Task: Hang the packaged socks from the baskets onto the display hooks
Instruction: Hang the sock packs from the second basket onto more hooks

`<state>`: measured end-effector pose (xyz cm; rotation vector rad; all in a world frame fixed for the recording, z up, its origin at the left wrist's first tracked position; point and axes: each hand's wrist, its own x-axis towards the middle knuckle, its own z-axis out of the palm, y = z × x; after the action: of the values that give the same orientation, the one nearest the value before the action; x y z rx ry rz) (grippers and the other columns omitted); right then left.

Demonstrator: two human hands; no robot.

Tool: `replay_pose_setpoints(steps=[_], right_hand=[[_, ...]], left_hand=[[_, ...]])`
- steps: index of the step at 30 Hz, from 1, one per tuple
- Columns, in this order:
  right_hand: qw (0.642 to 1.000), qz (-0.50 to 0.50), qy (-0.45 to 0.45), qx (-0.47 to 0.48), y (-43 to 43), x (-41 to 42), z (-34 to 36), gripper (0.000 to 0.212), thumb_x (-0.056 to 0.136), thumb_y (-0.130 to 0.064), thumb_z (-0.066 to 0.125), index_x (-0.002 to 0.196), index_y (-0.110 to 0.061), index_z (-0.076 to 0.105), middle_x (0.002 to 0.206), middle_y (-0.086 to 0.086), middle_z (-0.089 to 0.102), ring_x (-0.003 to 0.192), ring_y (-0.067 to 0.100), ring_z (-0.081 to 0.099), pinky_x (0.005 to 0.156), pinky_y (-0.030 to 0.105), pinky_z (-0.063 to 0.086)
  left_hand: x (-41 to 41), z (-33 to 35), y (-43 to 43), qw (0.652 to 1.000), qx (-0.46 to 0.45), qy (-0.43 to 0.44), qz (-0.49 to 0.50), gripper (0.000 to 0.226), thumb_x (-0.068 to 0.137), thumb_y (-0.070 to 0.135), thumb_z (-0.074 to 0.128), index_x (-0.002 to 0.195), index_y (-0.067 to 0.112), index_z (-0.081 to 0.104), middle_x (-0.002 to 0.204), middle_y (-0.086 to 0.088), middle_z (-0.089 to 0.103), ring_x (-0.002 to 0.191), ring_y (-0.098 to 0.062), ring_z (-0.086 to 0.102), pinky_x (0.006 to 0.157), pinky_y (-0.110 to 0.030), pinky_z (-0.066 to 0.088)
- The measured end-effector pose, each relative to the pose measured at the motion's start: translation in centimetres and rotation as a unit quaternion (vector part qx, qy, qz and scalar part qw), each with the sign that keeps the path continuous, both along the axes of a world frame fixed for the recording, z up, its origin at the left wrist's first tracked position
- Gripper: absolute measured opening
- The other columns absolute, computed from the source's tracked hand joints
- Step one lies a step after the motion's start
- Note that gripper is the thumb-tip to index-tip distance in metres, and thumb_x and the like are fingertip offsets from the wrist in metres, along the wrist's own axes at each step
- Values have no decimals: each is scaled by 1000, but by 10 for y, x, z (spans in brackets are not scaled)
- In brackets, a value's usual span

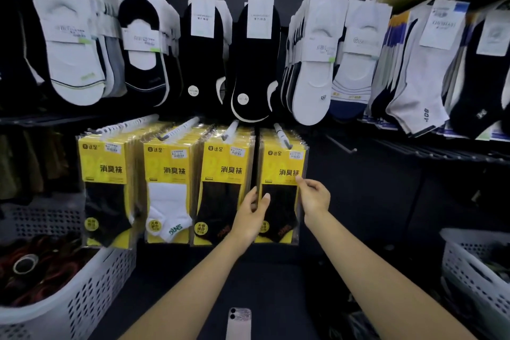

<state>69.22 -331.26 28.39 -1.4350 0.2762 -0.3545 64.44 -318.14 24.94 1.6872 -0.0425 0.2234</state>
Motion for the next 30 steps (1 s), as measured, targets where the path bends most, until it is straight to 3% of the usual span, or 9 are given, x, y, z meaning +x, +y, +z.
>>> replay_pose_setpoints(steps=[7, 15, 18, 20, 22, 24, 26, 28, 30], right_hand=[[998, 41, 15, -35, -17, -42, -56, 21, 87, -24, 68, 103, -11, 62, 109, 7, 65, 103, 18, 61, 96, 36, 50], [963, 162, 204, -74, -37, -174, -221, 10, 89, -4, 62, 99, 1, 62, 89, 10, 64, 89, 25, 60, 72, 25, 51], [934, 180, 293, -94, -44, -226, -285, 10, 88, 6, 59, 85, -4, 59, 71, 1, 63, 78, 24, 52, 60, 16, 43], [895, 203, 370, -146, -51, -256, -322, 12, 87, -5, 65, 79, -9, 57, 74, 1, 57, 79, 20, 52, 65, 24, 41], [853, 226, 429, -193, -61, -279, -350, 11, 85, -14, 69, 82, -9, 60, 80, 5, 53, 81, 18, 53, 71, 26, 37], [826, 240, 460, -219, -71, -292, -370, 20, 84, -20, 71, 94, -3, 66, 88, 8, 58, 83, 17, 55, 71, 23, 38], [805, 271, 486, -204, -76, -297, -380, 21, 85, -18, 70, 94, 0, 69, 88, 9, 63, 73, 12, 56, 61, 19, 40], [792, 297, 507, -167, -75, -297, -383, 29, 83, -22, 73, 100, 1, 69, 96, 10, 64, 78, 12, 58, 58, 15, 42], [777, 313, 525, -148, -73, -296, -387, 46, 79, -36, 74, 111, -4, 66, 112, 10, 64, 99, 18, 59, 76, 20, 44]], left_hand=[[-29, -55, 12, 998, 8, 66, -9, 60, 94, 40, 49, 146, 19, 28, 148, -1, 37, 134, -18, 38, 102, -27, 34], [-172, -195, 32, 971, 77, 225, 9, 46, 95, 27, 53, 137, 12, 43, 136, -6, 49, 113, -14, 49, 90, -24, 43], [-232, -248, 36, 938, 118, 325, 29, 49, 95, 23, 54, 138, 3, 42, 139, -13, 49, 125, -23, 48, 99, -28, 39], [-265, -273, 40, 906, 112, 405, 42, 55, 95, 29, 52, 143, 6, 35, 145, -13, 41, 128, -24, 44, 97, -30, 40], [-286, -288, 47, 877, 153, 455, 23, 52, 97, 37, 46, 142, 12, 36, 137, -8, 49, 103, -11, 53, 80, -23, 42], [-296, -301, 55, 874, 192, 447, 6, 43, 97, 38, 45, 131, 13, 48, 103, 3, 61, 72, 0, 48, 61, -16, 39], [-298, -310, 61, 871, 201, 447, 15, 35, 97, 36, 47, 120, 11, 56, 78, 13, 53, 64, 1, 45, 52, -14, 30], [-297, -316, 63, 862, 192, 469, 16, 36, 97, 31, 48, 121, 5, 56, 89, 3, 60, 81, -13, 56, 59, -17, 35], [-297, -320, 63, 852, 155, 499, 12, 37, 98, 27, 48, 124, 2, 53, 120, -13, 59, 105, -23, 54, 78, -25, 39]])
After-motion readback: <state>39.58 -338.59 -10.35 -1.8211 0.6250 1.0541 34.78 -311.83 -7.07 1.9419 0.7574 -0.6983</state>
